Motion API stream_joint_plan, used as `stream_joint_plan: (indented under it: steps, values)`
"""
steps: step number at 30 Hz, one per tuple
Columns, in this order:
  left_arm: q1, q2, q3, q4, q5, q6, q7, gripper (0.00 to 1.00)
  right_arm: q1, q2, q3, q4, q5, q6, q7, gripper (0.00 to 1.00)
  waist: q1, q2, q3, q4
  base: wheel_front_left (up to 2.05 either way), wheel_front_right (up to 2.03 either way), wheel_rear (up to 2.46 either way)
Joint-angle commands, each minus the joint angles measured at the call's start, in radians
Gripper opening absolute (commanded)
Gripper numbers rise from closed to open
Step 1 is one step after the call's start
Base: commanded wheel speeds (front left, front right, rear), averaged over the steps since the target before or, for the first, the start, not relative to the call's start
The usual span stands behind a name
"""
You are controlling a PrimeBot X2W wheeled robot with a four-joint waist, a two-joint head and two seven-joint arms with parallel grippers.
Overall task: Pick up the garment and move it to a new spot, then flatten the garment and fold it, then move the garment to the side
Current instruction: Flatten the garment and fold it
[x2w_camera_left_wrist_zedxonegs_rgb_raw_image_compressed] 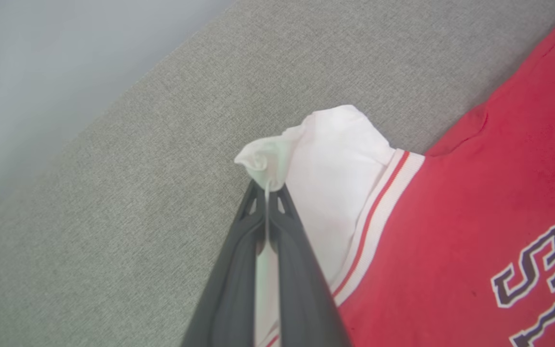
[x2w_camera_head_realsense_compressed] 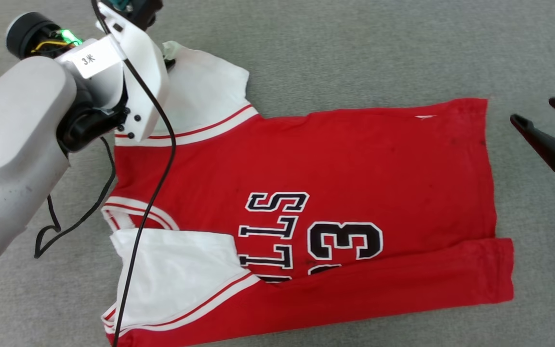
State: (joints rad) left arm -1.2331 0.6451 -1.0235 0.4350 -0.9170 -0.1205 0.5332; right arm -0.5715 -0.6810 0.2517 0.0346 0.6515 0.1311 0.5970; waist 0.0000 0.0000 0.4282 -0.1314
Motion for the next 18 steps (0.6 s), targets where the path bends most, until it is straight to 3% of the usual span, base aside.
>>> stream_joint_plan:
  steps: [1,8,18]
  values:
    - [0.012,-0.005,-0.002,-0.014,0.006,-0.002,-0.011,0.00,-0.028,-0.009,0.017,0.022,0.022,-0.001,0.049,1.00,0.0000,0.0000,-0.002,0.020,0.00,0.00,0.00]
    - [-0.012,-0.011,-0.012,-0.081,0.037,0.001,-0.037,0.00,-0.157,-0.014,0.085,0.152,0.023,-0.001,0.209,1.00,0.0000,0.0000,0.028,0.073,0.00,0.00,0.00]
    - [-0.038,-0.026,-0.010,-0.153,0.060,0.013,-0.071,0.00,-0.203,0.070,0.174,0.376,-0.017,-0.001,0.174,1.00,0.0000,0.0000,0.083,0.125,0.00,0.00,0.00]
